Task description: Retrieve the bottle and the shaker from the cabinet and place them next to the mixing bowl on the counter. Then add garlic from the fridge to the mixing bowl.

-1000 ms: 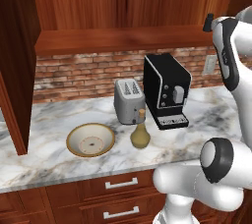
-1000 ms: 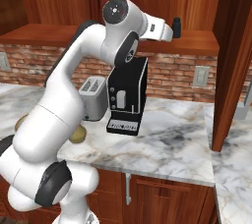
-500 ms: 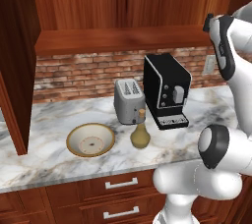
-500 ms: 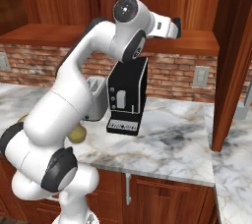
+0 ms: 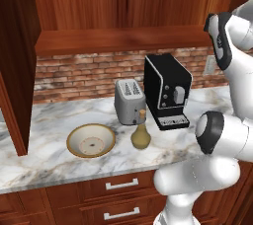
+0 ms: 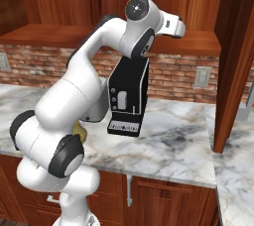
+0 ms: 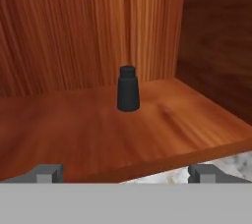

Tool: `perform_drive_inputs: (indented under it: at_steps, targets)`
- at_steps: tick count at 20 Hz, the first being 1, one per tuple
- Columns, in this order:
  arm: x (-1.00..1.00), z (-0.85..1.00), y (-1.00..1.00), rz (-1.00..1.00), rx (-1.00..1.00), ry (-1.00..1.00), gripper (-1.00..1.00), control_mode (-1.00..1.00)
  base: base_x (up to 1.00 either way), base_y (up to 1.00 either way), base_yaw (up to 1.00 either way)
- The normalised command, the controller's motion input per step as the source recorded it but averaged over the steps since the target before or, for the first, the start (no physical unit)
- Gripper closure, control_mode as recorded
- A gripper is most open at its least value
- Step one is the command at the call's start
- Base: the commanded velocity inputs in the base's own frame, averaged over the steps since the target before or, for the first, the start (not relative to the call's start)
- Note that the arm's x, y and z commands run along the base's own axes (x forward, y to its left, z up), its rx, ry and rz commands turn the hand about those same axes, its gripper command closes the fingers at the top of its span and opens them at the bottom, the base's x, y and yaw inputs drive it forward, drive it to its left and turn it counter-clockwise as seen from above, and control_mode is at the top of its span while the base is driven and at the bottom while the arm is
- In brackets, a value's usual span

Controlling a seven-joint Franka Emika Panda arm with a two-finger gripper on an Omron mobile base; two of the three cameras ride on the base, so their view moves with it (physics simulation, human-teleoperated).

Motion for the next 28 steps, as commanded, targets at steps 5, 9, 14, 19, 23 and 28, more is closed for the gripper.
perform_drive_inputs:
  at_steps: [5,9,14,19,23,28]
  targets:
    - [0.31,-0.01,-0.05,0.0,0.0,0.0,-1.0,-1.0,0.0,0.0,0.0]
    - [0.23,-0.05,0.0,0.0,0.0,0.0,-1.0,-1.0,0.0,0.0,0.0]
    - [0.2,-0.05,0.0,0.0,0.0,0.0,-1.0,-1.0,0.0,0.0,0.0]
    - [0.21,-0.09,-0.03,0.0,0.0,0.0,-1.0,-1.0,0.0,0.0,0.0]
    - [0.22,-0.06,-0.09,0.0,0.0,0.0,-1.0,-1.0,0.0,0.0,0.0]
    - [0.24,-0.03,-0.1,0.0,0.0,0.0,-1.0,-1.0,0.0,0.0,0.0]
